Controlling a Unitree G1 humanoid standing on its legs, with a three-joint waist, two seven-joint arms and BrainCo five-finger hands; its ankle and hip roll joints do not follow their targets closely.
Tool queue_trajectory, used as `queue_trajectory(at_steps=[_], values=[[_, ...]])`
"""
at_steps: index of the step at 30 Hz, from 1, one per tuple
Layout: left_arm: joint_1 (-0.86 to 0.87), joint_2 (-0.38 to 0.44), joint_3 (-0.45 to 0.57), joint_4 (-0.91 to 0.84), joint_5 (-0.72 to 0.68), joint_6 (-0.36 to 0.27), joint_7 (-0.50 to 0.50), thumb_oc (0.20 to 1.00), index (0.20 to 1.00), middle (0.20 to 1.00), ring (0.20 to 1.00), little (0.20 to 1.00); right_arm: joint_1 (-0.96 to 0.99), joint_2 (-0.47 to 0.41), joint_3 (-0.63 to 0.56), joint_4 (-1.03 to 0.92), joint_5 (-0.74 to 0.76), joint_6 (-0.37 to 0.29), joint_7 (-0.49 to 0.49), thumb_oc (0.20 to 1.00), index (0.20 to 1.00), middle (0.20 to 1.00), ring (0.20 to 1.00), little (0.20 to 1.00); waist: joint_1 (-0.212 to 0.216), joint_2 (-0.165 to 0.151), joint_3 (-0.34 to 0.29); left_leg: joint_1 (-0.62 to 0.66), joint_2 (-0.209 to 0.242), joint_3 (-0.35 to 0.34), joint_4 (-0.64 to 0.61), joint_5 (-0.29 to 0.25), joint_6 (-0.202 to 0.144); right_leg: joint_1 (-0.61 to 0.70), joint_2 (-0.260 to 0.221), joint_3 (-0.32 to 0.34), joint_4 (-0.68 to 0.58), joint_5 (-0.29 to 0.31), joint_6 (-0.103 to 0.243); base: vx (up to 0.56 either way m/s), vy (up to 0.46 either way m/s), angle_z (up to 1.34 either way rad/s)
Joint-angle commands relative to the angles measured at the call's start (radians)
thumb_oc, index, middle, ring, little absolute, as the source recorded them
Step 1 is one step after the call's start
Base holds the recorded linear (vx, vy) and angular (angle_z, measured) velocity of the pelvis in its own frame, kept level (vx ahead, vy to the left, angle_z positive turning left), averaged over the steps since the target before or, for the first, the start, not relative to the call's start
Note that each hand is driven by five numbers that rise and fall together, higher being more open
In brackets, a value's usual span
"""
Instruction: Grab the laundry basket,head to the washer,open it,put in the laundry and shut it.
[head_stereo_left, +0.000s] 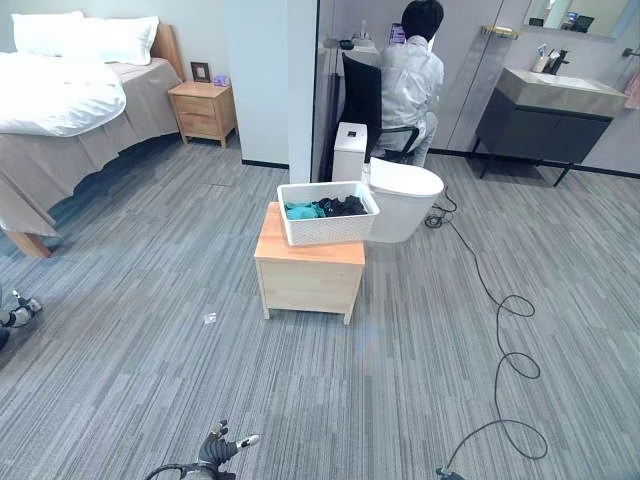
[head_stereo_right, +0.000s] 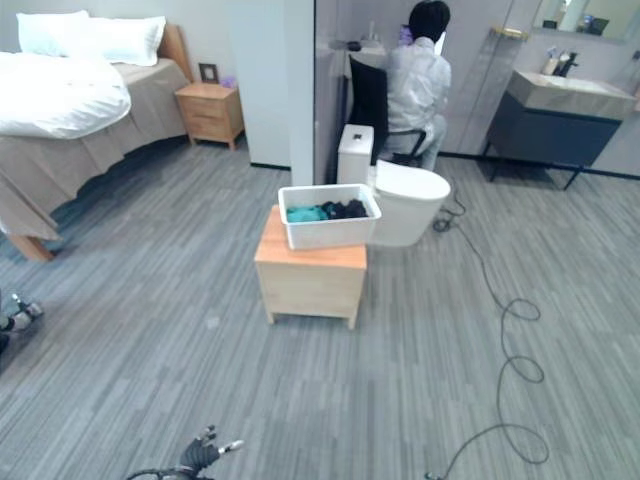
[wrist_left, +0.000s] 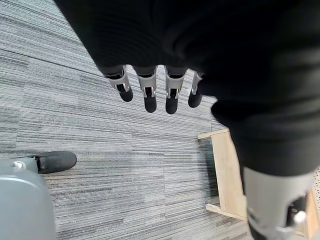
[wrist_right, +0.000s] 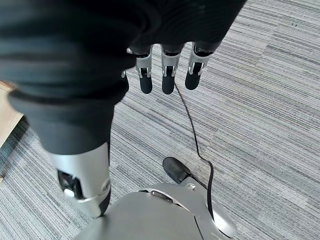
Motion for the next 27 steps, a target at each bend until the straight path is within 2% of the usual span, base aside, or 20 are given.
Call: queue_trajectory(at_steps=[1, 5, 16, 23, 27], values=[[-0.069, 0.024, 0.0, 0.038, 0.037, -0.05, 0.029, 1.0, 1.0, 1.0, 1.0, 1.0, -0.053, -0.001, 0.034, 0.035, -0.001, -0.011, -0.003, 1.0, 1.0, 1.0, 1.0, 1.0, 0.012, -0.001, 0.039, -0.01, -0.031, -0.046, 0.016, -0.068, 0.044, 0.057, -0.051, -0.007, 0.011, -0.126, 0.052, 0.0, 0.0, 0.0], [-0.068, 0.034, -0.001, 0.043, 0.077, -0.049, 0.051, 1.0, 1.0, 1.0, 1.0, 1.0, -0.048, -0.004, 0.024, 0.05, 0.0, -0.012, -0.007, 1.0, 1.0, 1.0, 1.0, 1.0, 0.01, 0.002, 0.04, -0.008, -0.031, -0.045, 0.015, -0.069, 0.045, 0.054, -0.052, -0.003, 0.011, -0.125, 0.053, 0.0, 0.0, 0.0], [-0.058, 0.027, 0.021, 0.058, 0.04, -0.049, 0.047, 1.0, 1.0, 1.0, 1.0, 1.0, -0.049, -0.013, 0.005, 0.037, 0.023, -0.012, -0.013, 1.0, 1.0, 1.0, 1.0, 1.0, 0.0, 0.006, 0.046, 0.0, -0.018, -0.038, 0.015, -0.066, 0.036, 0.056, -0.042, 0.009, 0.011, -0.131, 0.046, 0.0, -0.022, -0.02], [-0.071, 0.024, 0.021, 0.058, 0.013, -0.048, 0.043, 1.0, 1.0, 1.0, 1.0, 1.0, -0.047, -0.02, -0.006, 0.047, 0.05, -0.013, -0.017, 1.0, 1.0, 1.0, 1.0, 1.0, -0.007, 0.017, 0.06, -0.016, 0.029, -0.043, 0.032, -0.043, 0.006, 0.055, 0.004, 0.014, 0.011, -0.154, 0.017, -0.02, -0.133, -0.01], [-0.065, 0.023, 0.027, 0.051, -0.005, -0.048, 0.038, 1.0, 1.0, 1.0, 1.0, 1.0, -0.053, -0.03, -0.021, 0.037, 0.077, -0.025, -0.026, 1.0, 1.0, 1.0, 1.0, 1.0, -0.006, 0.018, 0.077, -0.047, 0.062, -0.052, 0.106, -0.048, -0.012, 0.063, 0.035, 0.023, 0.011, -0.17, -0.007, -0.02, -0.127, 0.01]])
